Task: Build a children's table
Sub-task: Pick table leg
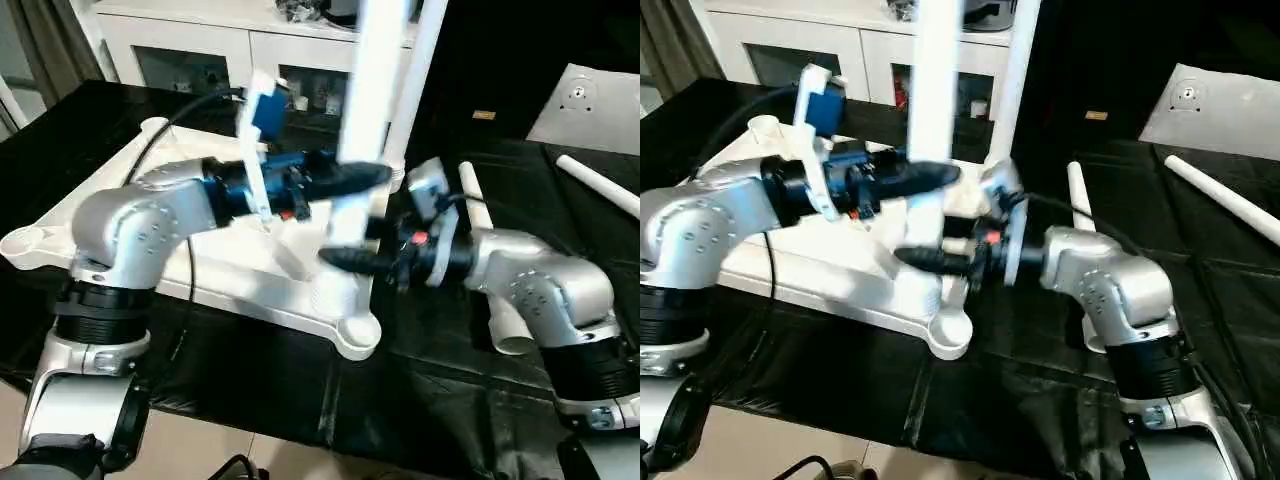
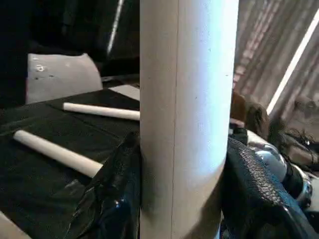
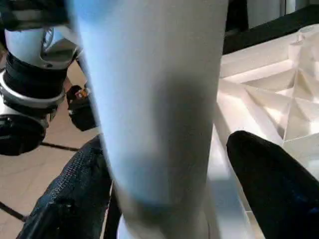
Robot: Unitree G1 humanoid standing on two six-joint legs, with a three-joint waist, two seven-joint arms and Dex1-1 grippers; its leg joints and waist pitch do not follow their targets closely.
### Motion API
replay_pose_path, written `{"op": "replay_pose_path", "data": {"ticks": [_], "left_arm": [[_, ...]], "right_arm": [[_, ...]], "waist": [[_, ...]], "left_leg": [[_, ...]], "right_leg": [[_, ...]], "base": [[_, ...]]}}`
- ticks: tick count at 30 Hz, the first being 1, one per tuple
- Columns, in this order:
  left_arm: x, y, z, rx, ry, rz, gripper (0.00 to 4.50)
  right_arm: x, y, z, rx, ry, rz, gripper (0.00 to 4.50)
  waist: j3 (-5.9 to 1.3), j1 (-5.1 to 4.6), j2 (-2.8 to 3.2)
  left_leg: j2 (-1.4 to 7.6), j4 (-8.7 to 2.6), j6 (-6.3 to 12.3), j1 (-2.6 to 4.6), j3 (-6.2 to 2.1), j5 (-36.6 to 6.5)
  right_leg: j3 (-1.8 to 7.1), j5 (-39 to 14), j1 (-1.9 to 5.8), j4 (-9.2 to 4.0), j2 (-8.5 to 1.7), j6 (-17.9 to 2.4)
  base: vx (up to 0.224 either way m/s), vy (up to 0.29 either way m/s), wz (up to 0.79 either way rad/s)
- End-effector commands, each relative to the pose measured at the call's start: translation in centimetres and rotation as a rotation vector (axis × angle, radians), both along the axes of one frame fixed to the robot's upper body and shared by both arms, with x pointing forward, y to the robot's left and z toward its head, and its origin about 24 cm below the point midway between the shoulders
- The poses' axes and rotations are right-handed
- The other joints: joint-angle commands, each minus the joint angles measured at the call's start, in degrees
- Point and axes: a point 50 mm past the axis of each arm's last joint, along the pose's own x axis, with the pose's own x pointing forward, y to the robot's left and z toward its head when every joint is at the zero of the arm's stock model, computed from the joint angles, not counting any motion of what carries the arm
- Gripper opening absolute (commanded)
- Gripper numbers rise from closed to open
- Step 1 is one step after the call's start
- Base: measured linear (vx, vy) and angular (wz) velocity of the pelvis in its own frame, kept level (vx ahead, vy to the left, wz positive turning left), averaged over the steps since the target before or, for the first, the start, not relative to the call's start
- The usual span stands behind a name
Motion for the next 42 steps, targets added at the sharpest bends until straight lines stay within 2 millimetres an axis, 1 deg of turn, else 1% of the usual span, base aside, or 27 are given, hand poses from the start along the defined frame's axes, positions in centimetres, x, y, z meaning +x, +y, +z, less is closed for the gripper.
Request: {"op": "replay_pose_path", "data": {"ticks": [1, 4, 5, 6, 8, 11, 12, 13, 14, 16, 19, 20, 21, 22, 26, 29, 30, 32, 33, 34, 35, 36, 37, 38, 39, 41, 42], "left_arm": [[-0.3, -0.6, 1.3, 0.01, -0.076, -0.035, 1.82], [-0.3, -0.7, 1.3, 0.015, -0.086, -0.049, 1.82], [-0.3, -0.7, 1.3, 0.018, -0.091, -0.053, 1.82], [-0.3, -0.7, 1.3, 0.021, -0.095, -0.058, 1.82], [-0.3, -0.7, 1.3, 0.026, -0.104, -0.068, 1.82], [-0.4, -0.8, 1.4, 0.028, -0.111, -0.081, 1.82], [-0.5, -0.8, 1.3, 0.034, -0.114, -0.092, 1.82], [-0.5, -0.9, 1.3, 0.039, -0.116, -0.099, 1.82], [-0.6, -0.9, 1.3, 0.042, -0.117, -0.104, 1.82], [-0.6, -0.9, 1.2, 0.047, -0.118, -0.109, 1.82], [-0.6, -0.9, 1.2, 0.047, -0.12, -0.112, 1.82], [-0.6, -0.9, 1.2, 0.047, -0.12, -0.113, 1.82], [-0.6, -1.0, 1.2, 0.049, -0.121, -0.115, 1.82], [-0.6, -1.0, 1.2, 0.051, -0.122, -0.116, 1.82], [-0.6, -1.0, 1.3, 0.053, -0.123, -0.118, 1.82], [-0.6, -1.0, 1.3, 0.056, -0.126, -0.109, 1.82], [-0.4, -1.1, 1.4, 0.054, -0.114, -0.081, 1.82], [-0.4, -1.1, 1.5, 0.039, -0.108, -0.082, 1.82], [-0.6, -1.2, 1.8, 0.005, -0.101, -0.101, 1.82], [-0.8, -1.2, 2.0, -0.018, -0.097, -0.117, 2.38], [-0.9, -1.3, 2.2, -0.039, -0.093, -0.13, 2.52], [-1.5, -1.5, 2.4, -0.071, -0.081, -0.177, 2.52], [-1.5, -1.5, 2.4, -0.071, -0.081, -0.177, 2.55], [-1.8, -1.7, 2.7, -0.096, -0.072, -0.204, 2.61], [-1.9, -1.8, 2.7, -0.106, -0.068, -0.206, 2.61], [-1.9, -1.8, 2.7, -0.106, -0.068, -0.206, 2.88], [-1.9, -1.9, 2.7, -0.106, -0.067, -0.203, 2.95]], "right_arm": [[0.0, 0.1, 0.0, -0.01, -0.007, 0.021, 3.8], [-0.2, 0.2, -0.1, -0.018, -0.005, 0.039, 3.8], [-0.2, 0.3, -0.2, -0.019, -0.005, 0.043, 3.5], [-0.4, 0.3, -0.3, -0.02, -0.001, 0.053, 3.43], [-0.5, 0.3, -0.4, -0.02, 0.007, 0.065, 3.37], [-0.6, 0.2, -0.5, -0.028, 0.009, 0.07, 2.95], [-0.6, 0.2, -0.6, -0.031, 0.009, 0.066, 2.95], [-0.6, 0.2, -0.7, -0.032, 0.009, 0.064, 2.77], [-0.5, 0.2, -0.7, -0.032, 0.009, 0.063, 2.77], [-0.6, 0.2, -0.7, -0.029, 0.009, 0.068, 2.56], [-0.6, 0.3, -0.7, -0.027, 0.011, 0.074, 2.39], [-0.7, 0.3, -0.7, -0.027, 0.011, 0.076, 2.39], [-0.7, 0.4, -0.8, -0.028, 0.012, 0.078, 2.24], [-0.7, 0.4, -0.8, -0.028, 0.013, 0.079, 2.17], [-0.9, 0.4, -0.9, -0.033, 0.012, 0.082, 2.05], [-0.9, 0.5, -1.0, -0.032, 0.011, 0.079, 2.02], [-0.9, 0.5, -1.0, -0.033, 0.006, 0.072, 2.01], [-0.9, 0.6, -1.1, -0.037, 0.005, 0.067, 1.99], [-0.9, 0.6, -1.2, -0.039, -0.003, 0.052, 1.99], [-0.9, 0.7, -1.3, -0.041, -0.01, 0.041, 1.99], [-1.0, 0.7, -1.3, -0.037, -0.002, 0.032, 1.98], [-1.0, 0.8, -1.3, -0.018, -0.008, 0.006, 1.98], [-1.0, 0.8, -1.3, -0.018, -0.008, 0.006, 1.96], [-0.9, 1.0, -1.2, 0.012, -0.015, -0.023, 1.95], [-0.8, 0.9, -1.3, 0.01, -0.015, -0.042, 1.95], [-0.8, 0.9, -1.3, 0.01, -0.015, -0.042, 1.94], [-0.7, 0.9, -1.5, 0.002, -0.014, -0.052, 1.94]], "waist": [[-4.01, 0.22, -0.48], [-4.02, 0.18, -0.5], [-4.02, 0.17, -0.51], [-4.02, 0.17, -0.57], [-4.09, 0.22, -0.46], [-4.08, 0.21, -0.51], [-4.09, 0.23, -0.5], [-4.08, 0.23, -0.44], [-4.08, 0.23, -0.44], [-4.05, 0.19, -0.46], [-4.12, 0.2, -0.45], [-4.12, 0.22, -0.36], [-4.12, 0.18, -0.5], [-4.11, 0.23, -0.41], [-4.11, 0.21, -0.38], [-4.11, 0.21, -0.26], [-4.14, 0.21, -0.16], [-4.18, 0.21, -0.26], [-4.17, 0.24, 0.08], [-4.18, 0.21, 0.05], [-4.16, 0.2, -0.02], [-4.17, 0.3, 0.26], [-4.19, 0.23, 0.1], [-4.21, 0.16, 0.26], [-4.16, 0.17, 0.38], [-4.08, 0.16, 0.25], [-4.04, 0.13, 0.3]], "left_leg": [[1.81, -3.48, -0.08, 0.54, -0.21, -4.99], [1.83, -3.47, -0.13, 0.56, -0.23, -5.12], [1.82, -3.46, -0.13, 0.5, -0.24, -4.97], [1.77, -3.42, -0.05, 0.49, -0.21, -4.96], [1.84, -3.44, -0.03, 0.58, -0.24, -4.82], [1.8, -3.41, -0.01, 0.53, -0.21, -4.65], [1.79, -3.41, -0.01, 0.53, -0.22, -4.66], [1.8, -3.41, 0.02, 0.54, -0.23, -4.84], [1.8, -3.41, 0.02, 0.54, -0.23, -4.84], [1.8, -3.42, -0.02, 0.55, -0.21, -5.08], [1.83, -3.4, -0.02, 0.52, -0.25, -4.79], [1.82, -3.41, -0.04, 0.49, -0.27, -4.64], [1.8, -3.39, 0.06, 0.54, -0.23, -4.68], [1.82, -3.38, 0.06, 0.56, -0.24, -4.75], [1.81, -3.41, -0.06, 0.54, -0.25, -4.93], [1.82, -3.41, -0.14, 0.55, -0.27, -5.02], [1.82, -3.39, -0.23, 0.54, -0.29, -5.05], [1.79, -3.36, -0.18, 0.55, -0.26, -5.05], [1.8, -3.35, -0.24, 0.55, -0.32, -4.97], [1.79, -3.32, -0.38, 0.53, -0.27, -5.03], [1.75, -3.36, -0.42, 0.53, -0.29, -5.14], [1.72, -3.32, -0.48, 0.58, -0.31, -5.19], [1.7, -3.38, -0.59, 0.48, -0.33, -5.29], [1.77, -3.39, -0.6, 0.63, -0.32, -5.84], [1.69, -3.4, -0.68, 0.56, -0.37, -6.35], [1.71, -3.48, -0.83, 0.64, -0.38, -7.01], [1.73, -3.54, -0.92, 0.66, -0.39, -7.27]], "right_leg": [[1.79, -6.27, 3.26, -3.76, -3.57, -12.26], [1.79, -6.26, 3.29, -3.74, -3.57, -12.28], [1.78, -5.92, 3.32, -3.71, -3.56, -12.32], [1.8, -5.9, 3.32, -3.75, -3.53, -12.27], [1.77, -5.72, 3.28, -3.68, -3.55, -12.29], [1.77, -5.25, 3.31, -3.64, -3.52, -12.5], [1.76, -5.25, 3.33, -3.62, -3.53, -12.54], [1.76, -5.39, 3.3, -3.63, -3.52, -12.58], [1.76, -5.39, 3.3, -3.63, -3.52, -12.58], [1.77, -5.78, 3.28, -3.69, -3.52, -12.53], [1.75, -5.29, 3.36, -3.58, -3.55, -12.62], [1.75, -5.06, 3.37, -3.55, -3.56, -12.68], [1.73, -4.8, 3.32, -3.57, -3.48, -12.85], [1.74, -4.86, 3.31, -3.57, -3.52, -12.89], [1.73, -5.02, 3.34, -3.56, -3.5, -12.86], [1.74, -4.89, 3.33, -3.58, -3.51, -12.9], [1.72, -4.73, 3.35, -3.5, -3.5, -12.99], [1.73, -4.35, 3.38, -3.51, -3.48, -13.11], [1.72, -4.08, 3.34, -3.49, -3.51, -13.26], [1.72, -3.78, 3.34, -3.49, -3.51, -13.48], [1.7, -3.82, 3.42, -3.54, -3.47, -13.52], [1.72, -3.73, 3.37, -3.46, -3.46, -13.57], [1.67, -3.53, 3.42, -3.44, -3.46, -13.86], [1.65, -3.56, 3.29, -3.52, -3.43, -14.04], [1.63, -3.99, 3.31, -3.56, -3.41, -14.05], [1.65, -5.05, 3.35, -3.7, -3.34, -13.58], [1.69, -6.0, 3.32, -3.84, -3.38, -13.15]], "base": [[0.0, 0.0, 0.0], [0.0, 0.0, 0.0], [0.0, 0.0, 0.0], [0.0, 0.0, 0.0], [0.0, 0.0, 0.0], [0.0, 0.0, 0.0], [0.0, 0.0, 0.0], [0.0, 0.0, 0.0], [0.0, 0.0, 0.0], [0.0, 0.0, 0.0], [0.0, 0.0, 0.0], [0.0, 0.0, 0.0], [0.0, 0.0, 0.0], [0.0, 0.0, 0.0], [0.0, 0.0, 0.0], [0.0, 0.0, 0.0], [0.0, 0.0, 0.0], [0.0, 0.0, 0.0], [0.0, 0.0, 0.0], [0.0, 0.0, 0.0], [0.0, 0.0, 0.0], [0.0, 0.0, 0.0], [0.0, 0.0, 0.0], [0.0, 0.0, 0.0], [0.0, 0.0, 0.0], [0.0, 0.0, 0.0], [0.0, 0.0, 0.0]]}}
